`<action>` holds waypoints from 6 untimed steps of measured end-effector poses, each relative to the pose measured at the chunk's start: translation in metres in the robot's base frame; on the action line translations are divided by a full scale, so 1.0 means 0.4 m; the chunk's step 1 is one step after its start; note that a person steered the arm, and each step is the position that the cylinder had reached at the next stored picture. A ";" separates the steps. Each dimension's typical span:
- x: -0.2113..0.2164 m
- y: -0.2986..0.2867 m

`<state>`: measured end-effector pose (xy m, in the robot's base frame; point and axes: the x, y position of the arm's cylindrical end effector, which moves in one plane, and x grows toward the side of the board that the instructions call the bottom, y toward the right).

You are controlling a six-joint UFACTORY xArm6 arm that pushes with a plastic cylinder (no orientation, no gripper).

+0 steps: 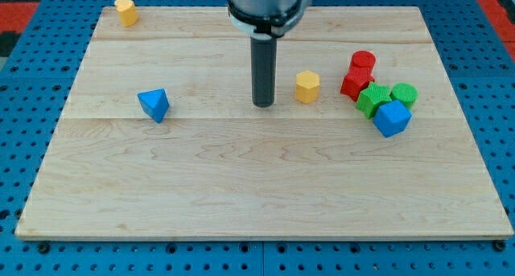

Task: Push the hexagon left of the stars

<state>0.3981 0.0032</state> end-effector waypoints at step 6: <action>0.177 -0.403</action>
